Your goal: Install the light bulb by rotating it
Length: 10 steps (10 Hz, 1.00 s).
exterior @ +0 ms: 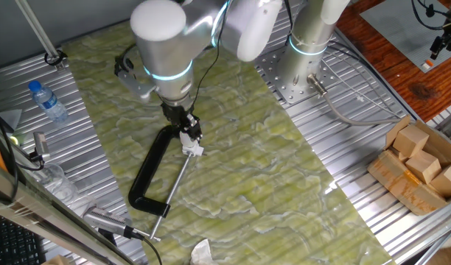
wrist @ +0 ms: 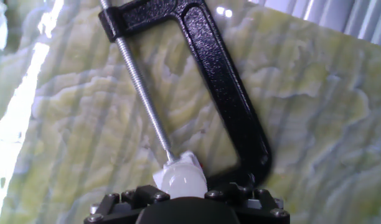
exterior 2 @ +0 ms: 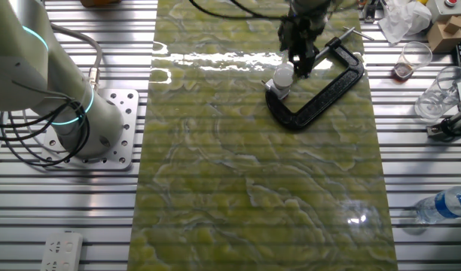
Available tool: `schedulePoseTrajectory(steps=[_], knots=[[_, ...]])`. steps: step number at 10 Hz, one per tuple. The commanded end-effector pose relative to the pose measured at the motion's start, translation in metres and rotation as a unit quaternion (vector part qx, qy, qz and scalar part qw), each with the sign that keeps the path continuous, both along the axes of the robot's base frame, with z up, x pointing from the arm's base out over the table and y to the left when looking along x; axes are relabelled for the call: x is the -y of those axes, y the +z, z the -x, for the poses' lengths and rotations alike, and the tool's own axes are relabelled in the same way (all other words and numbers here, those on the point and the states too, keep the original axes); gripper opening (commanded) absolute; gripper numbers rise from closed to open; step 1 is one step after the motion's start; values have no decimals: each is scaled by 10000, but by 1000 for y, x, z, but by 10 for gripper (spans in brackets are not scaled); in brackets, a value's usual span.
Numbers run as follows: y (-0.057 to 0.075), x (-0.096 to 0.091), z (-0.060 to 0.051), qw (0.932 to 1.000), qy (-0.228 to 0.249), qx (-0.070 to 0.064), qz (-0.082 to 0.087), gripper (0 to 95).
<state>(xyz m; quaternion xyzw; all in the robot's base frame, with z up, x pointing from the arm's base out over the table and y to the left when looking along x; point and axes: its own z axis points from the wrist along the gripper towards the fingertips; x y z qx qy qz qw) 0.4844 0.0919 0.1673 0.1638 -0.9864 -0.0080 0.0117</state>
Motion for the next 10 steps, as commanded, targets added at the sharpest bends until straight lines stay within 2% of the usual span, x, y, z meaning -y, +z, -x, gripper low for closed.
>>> schedulePoseTrajectory(steps=[1,4,10], knots=[[8,5,6,10000,20,51,-12,0],[8,5,6,9999,-53,10,-95,0],[9,5,6,9999,44,36,-97,0]])
